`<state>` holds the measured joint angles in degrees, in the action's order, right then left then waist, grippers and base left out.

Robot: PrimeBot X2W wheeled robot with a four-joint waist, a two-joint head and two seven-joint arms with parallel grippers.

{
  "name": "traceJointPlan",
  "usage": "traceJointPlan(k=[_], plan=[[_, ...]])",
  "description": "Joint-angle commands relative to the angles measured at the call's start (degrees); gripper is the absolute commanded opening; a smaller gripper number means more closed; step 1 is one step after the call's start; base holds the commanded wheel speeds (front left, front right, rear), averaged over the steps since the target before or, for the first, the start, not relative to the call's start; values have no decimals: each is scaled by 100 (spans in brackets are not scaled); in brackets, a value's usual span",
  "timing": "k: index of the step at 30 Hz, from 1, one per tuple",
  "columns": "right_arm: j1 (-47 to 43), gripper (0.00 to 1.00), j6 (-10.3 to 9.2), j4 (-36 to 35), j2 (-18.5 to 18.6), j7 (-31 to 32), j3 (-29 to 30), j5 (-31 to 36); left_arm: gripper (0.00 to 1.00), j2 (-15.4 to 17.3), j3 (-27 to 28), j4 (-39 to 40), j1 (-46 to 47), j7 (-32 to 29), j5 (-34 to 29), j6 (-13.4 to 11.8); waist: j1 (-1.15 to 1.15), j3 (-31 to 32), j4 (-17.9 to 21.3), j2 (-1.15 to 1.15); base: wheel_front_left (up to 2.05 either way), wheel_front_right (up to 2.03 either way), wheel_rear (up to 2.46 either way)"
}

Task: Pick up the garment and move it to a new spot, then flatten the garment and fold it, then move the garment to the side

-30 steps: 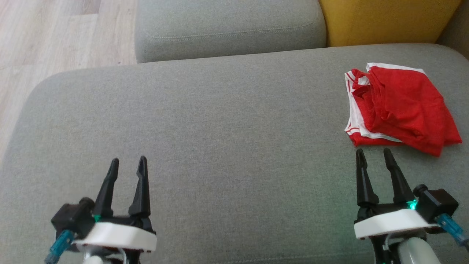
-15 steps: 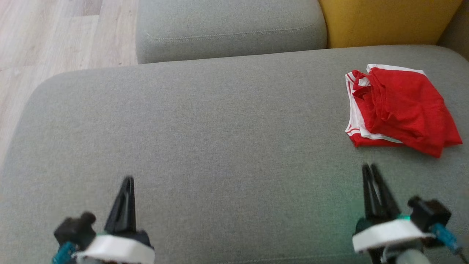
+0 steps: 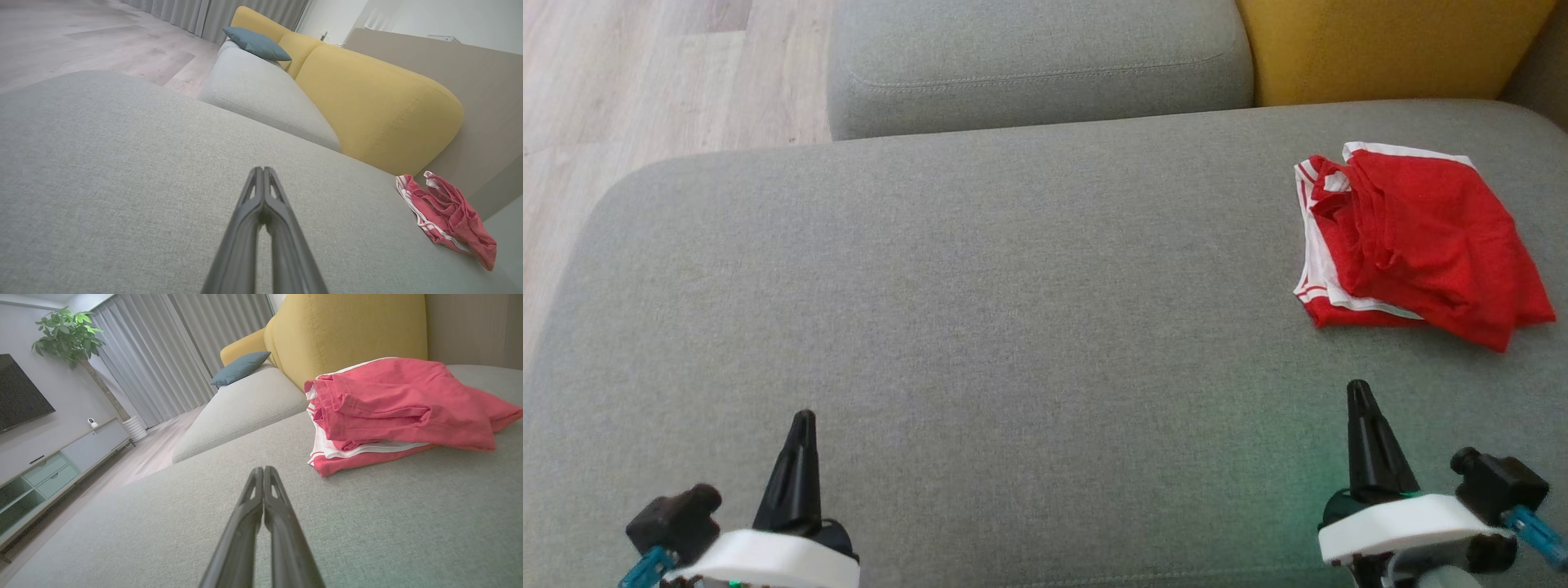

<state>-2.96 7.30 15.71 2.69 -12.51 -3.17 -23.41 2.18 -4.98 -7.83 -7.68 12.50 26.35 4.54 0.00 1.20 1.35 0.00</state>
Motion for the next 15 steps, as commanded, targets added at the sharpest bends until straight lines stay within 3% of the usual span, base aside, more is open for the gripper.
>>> traceJointPlan(k=[1,15], plan=[[279,0,2,-188,54,49,35,-229,0,54,82,134,328,-45,199,22,0,-3,-3,0,0,0,0],[352,0,4,-187,85,231,97,-1062,0,81,175,38,456,-239,988,56,0,-19,-19,0,0,0,0]])
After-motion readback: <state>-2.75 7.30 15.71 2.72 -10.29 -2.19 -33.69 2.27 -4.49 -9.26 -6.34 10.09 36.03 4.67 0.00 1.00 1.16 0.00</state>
